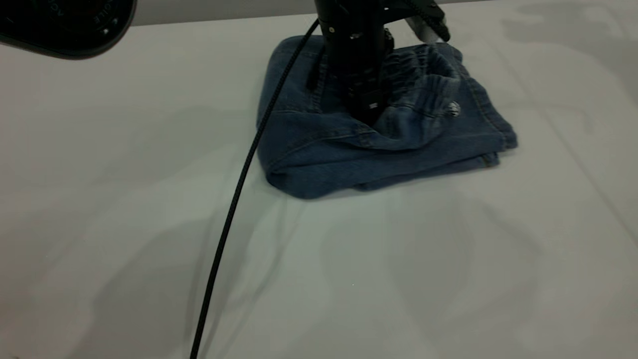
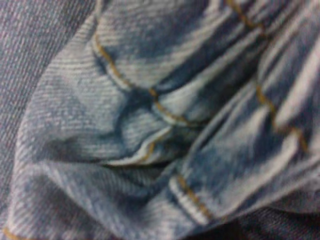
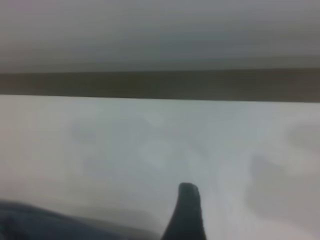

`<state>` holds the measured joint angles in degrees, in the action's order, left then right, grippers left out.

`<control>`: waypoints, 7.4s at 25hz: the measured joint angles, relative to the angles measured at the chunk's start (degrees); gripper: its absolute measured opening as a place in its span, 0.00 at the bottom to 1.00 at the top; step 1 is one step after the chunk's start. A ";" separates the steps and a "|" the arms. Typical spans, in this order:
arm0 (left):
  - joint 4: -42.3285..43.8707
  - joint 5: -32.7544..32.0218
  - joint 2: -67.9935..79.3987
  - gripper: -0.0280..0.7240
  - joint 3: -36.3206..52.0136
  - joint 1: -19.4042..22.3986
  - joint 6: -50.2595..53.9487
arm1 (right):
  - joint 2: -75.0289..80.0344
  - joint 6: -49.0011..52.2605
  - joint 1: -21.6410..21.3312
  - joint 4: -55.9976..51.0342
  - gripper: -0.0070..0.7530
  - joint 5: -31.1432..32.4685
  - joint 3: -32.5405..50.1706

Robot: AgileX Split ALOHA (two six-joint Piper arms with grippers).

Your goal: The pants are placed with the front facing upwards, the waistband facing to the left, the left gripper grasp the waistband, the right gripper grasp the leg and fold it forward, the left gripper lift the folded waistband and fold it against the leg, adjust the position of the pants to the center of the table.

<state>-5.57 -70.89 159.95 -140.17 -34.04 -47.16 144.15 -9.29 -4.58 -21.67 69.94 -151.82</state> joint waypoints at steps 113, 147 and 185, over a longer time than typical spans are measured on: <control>14.35 7.32 -141.36 0.65 109.88 0.15 58.09 | -144.15 2.78 0.09 12.84 0.72 -8.76 122.75; 13.07 9.05 -153.26 0.65 111.34 25.34 53.59 | -144.15 2.73 8.93 12.59 0.71 -8.73 122.75; 13.07 9.05 -159.95 0.65 111.34 32.15 53.59 | -144.15 12.76 9.18 23.25 0.71 -8.97 122.77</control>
<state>7.49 -61.84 0.00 -28.83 -1.89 6.43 0.00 3.47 4.59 1.58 60.96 -29.05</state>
